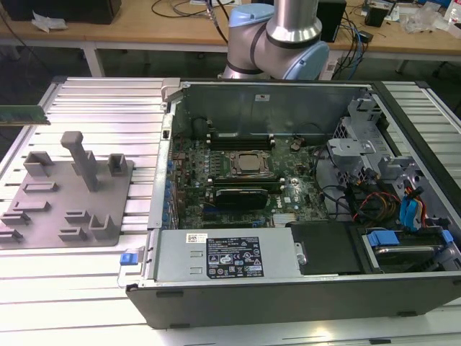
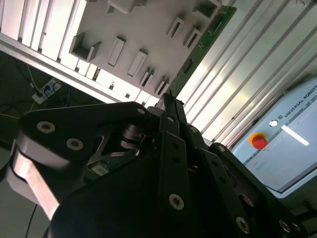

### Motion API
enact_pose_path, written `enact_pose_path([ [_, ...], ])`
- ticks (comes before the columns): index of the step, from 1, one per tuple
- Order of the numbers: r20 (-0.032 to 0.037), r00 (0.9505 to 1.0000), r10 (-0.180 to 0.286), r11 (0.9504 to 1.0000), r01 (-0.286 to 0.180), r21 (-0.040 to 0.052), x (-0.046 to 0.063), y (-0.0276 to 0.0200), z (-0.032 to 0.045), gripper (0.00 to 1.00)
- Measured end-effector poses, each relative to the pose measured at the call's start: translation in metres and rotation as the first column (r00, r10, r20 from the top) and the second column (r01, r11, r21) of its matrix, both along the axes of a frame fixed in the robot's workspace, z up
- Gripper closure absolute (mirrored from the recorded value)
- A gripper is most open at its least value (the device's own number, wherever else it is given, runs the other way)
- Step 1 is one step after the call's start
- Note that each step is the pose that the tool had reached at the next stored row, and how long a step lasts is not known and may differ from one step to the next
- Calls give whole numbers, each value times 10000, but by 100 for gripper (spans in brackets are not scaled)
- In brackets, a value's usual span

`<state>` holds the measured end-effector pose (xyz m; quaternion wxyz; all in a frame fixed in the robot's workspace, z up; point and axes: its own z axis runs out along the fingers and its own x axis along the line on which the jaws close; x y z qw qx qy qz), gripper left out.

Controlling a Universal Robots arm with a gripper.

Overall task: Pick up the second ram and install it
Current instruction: 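Pick up the second ram and move it above second insertion slot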

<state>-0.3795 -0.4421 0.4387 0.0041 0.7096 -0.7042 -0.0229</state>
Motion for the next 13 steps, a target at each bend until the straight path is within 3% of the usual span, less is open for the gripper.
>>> enact_pose_path([
  [13,-1,10000,0,10000,0,4,435,0,1,91],
])
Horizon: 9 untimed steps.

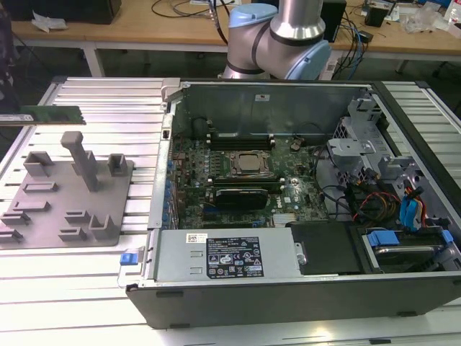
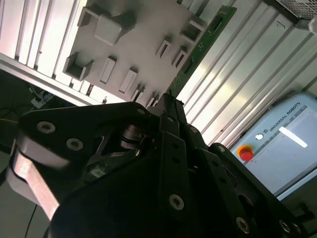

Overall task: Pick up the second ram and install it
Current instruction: 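Pick up the second ram and move it above second insertion slot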

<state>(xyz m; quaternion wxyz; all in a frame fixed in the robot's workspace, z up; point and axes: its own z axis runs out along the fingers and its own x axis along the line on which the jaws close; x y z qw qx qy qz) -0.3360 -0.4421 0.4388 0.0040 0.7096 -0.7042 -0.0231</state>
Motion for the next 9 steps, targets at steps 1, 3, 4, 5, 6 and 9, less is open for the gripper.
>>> enact_pose_path([
  [1,0,10000,0,10000,0,0,30,0,0,91],
  [3,1,10000,0,10000,0,0,79,0,0,91],
  [4,1,10000,0,10000,0,0,133,0,0,91],
  [5,0,10000,0,10000,0,0,165,0,0,91],
  [6,0,10000,1,10000,-1,0,194,0,0,91],
  [9,0,10000,0,10000,0,0,299,0,0,91],
])
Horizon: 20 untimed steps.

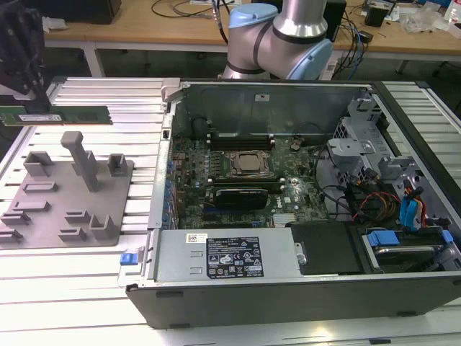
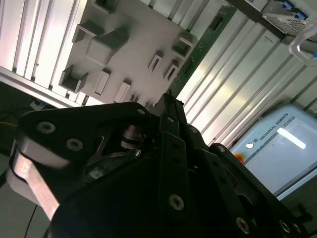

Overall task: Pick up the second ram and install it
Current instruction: 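Pick up the second ram and move it above second insertion slot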

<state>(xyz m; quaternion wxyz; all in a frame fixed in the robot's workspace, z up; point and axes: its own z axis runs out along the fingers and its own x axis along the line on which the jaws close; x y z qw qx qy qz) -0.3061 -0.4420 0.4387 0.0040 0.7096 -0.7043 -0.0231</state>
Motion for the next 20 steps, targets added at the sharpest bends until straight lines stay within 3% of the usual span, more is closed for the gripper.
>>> enact_pose_path([
  [20,-1,10000,0,10000,0,14,840,0,0,91],
])
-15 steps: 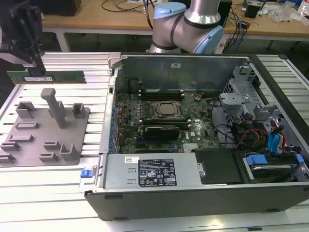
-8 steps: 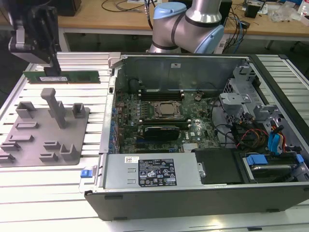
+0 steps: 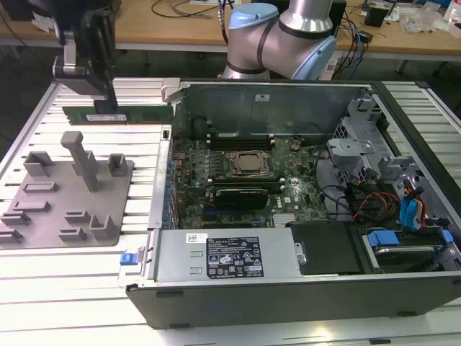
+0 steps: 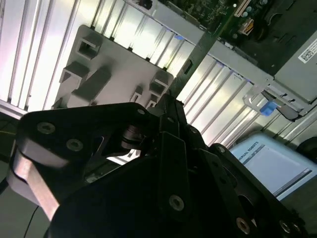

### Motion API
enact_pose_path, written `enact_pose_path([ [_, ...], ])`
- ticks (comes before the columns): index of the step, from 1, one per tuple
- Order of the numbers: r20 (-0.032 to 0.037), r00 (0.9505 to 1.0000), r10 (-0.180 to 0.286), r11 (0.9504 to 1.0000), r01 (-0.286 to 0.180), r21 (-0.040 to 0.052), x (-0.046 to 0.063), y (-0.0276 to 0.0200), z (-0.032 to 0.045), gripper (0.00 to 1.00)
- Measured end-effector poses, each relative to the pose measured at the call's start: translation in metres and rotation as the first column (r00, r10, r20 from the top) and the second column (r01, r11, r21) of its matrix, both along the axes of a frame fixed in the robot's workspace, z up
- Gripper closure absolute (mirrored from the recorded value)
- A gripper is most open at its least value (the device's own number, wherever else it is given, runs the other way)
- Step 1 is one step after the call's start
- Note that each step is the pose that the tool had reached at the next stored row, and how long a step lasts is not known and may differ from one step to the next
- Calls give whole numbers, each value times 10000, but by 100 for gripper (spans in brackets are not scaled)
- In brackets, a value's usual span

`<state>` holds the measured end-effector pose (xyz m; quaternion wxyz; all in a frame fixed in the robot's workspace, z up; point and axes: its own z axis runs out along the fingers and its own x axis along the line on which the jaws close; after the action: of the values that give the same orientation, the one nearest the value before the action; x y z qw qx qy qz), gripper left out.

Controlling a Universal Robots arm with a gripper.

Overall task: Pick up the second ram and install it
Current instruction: 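Pick up the second ram and move it above second insertion slot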

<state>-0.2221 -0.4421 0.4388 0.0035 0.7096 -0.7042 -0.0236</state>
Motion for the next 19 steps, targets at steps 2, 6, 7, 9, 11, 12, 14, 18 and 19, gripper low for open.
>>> enact_pose_path([
  [2,1,10000,2,10000,-2,1,141,0,0,91],
  [6,1,10000,1,10000,-1,1,299,0,-1,91],
  [7,0,10000,2,10000,-2,0,361,0,0,91],
  [9,0,10000,3,10000,-3,0,533,0,0,91],
  [11,1,10000,-1,10000,1,1,647,0,-1,91],
  [12,1,10000,2,10000,-2,1,701,0,0,91],
  [14,0,10000,-1,10000,1,0,803,0,0,91],
  [18,-1,10000,-1,10000,1,0,970,0,-1,91],
  [19,-6,10000,1,10000,-1,0,1018,1,-2,91],
])
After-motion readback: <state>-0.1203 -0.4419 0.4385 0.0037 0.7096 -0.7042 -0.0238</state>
